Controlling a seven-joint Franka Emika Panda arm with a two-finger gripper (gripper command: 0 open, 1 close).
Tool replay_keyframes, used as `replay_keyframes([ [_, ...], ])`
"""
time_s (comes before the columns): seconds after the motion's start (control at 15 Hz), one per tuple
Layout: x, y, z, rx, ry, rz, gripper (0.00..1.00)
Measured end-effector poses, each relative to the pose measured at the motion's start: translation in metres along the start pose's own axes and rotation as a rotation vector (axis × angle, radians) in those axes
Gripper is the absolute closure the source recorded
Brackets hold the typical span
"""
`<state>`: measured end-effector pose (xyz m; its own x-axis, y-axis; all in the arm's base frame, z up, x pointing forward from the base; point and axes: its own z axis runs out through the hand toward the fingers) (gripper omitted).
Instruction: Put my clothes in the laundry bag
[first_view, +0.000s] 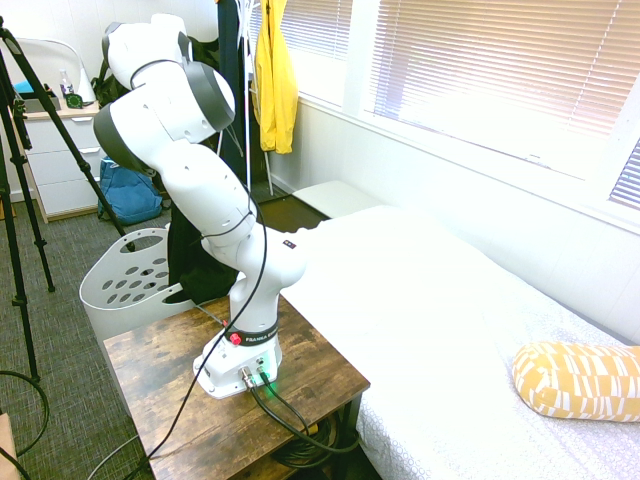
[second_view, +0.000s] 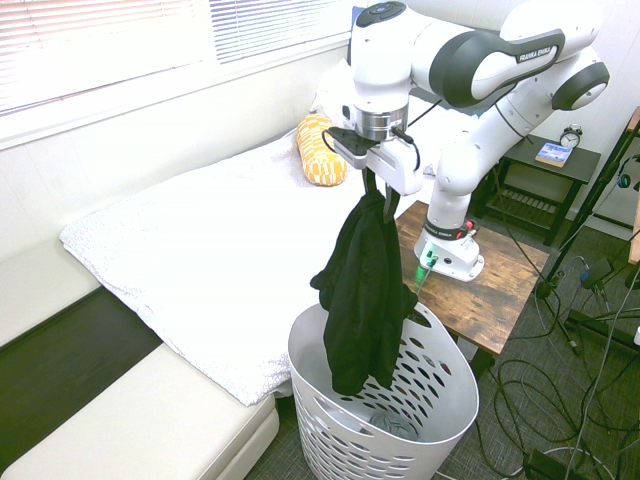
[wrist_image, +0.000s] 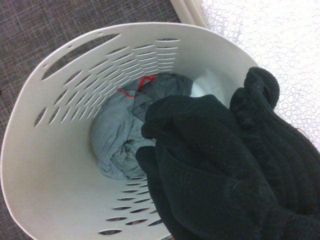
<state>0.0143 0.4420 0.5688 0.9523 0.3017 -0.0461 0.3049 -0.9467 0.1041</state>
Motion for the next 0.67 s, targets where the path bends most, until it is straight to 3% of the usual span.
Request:
replay_keyframes([
  [0.67,-0.0051,-0.0035,0.0011,-0.03,0.079,0.024,0.0],
])
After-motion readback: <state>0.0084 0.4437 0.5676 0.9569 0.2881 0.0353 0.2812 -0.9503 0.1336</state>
